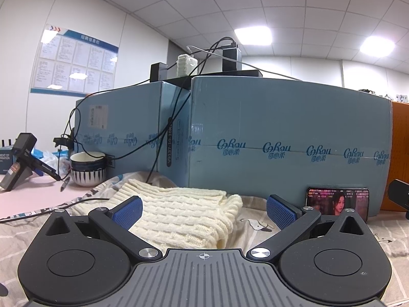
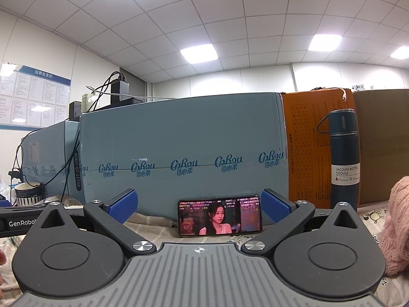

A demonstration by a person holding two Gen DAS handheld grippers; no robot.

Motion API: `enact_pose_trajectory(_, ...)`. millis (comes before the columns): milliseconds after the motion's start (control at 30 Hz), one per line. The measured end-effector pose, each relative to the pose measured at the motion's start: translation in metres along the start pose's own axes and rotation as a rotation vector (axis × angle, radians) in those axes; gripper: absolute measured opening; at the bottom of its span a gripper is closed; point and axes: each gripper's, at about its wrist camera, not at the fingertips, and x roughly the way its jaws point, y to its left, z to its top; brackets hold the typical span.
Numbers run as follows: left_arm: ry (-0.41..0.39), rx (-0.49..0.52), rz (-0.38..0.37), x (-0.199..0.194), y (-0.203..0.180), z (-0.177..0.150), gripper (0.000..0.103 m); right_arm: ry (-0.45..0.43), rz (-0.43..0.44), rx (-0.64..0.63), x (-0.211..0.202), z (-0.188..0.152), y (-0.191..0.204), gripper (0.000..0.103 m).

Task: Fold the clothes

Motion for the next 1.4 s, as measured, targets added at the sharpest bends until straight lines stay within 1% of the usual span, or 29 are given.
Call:
enact_pose_trajectory(433,-0.013,-0.005,-0.001,-0.002,0.002,0.000,0.103,-0.004,0.002,-0.005,0.000,0.000,0.001,0.103)
enact_pose_trajectory(567,-0.024,-0.016,-0.002,-0.005,0.004,0.001,0.103,0.003,0.020,-0.017,0.001,0.000,0.003,0.103)
enact_pose_trajectory(700,-0.038,-0.040,0.010,-0.006,0.008,0.003,0.103,0.017,0.036,0.001,0.003,0.000,0.001,0.103)
enact_pose_trajectory(867,-0.110,-0.067,0.029,-0.010,0.009,0.006,0.103,0.044,0.052,0.019,0.009,0.000,-0.001,0.103)
enact_pose_trajectory(967,-0.162,-0.056,0.037,-0.012,0.007,0.005,0.103,0.008,0.034,0.004,0.001,0.002,0.003,0.103)
enact_pose_trajectory(1033,-0.158,-0.034,0.037,-0.012,0.005,0.006,0.103,0.008,0.032,0.006,-0.006,0.006,0.007,0.103)
enact_pose_trajectory(1133,-0.144,-0.053,-0.028,-0.019,0.014,0.015,0.103,0.043,0.075,0.012,-0.010,0.016,0.012,0.103)
enact_pose_trajectory(1267,-0.131,-0.068,0.010,-0.031,0.035,0.024,0.103,0.080,0.132,0.057,-0.011,0.024,0.020,0.103)
enact_pose_trajectory(1333,-0.082,-0.092,0.001,-0.031,0.053,0.027,0.103,0.106,0.159,0.099,-0.010,0.026,0.026,0.103)
enact_pose_trajectory(1400,-0.008,-0.129,-0.029,-0.026,0.074,0.028,0.103,0.143,0.201,0.131,-0.006,0.025,0.035,0.103)
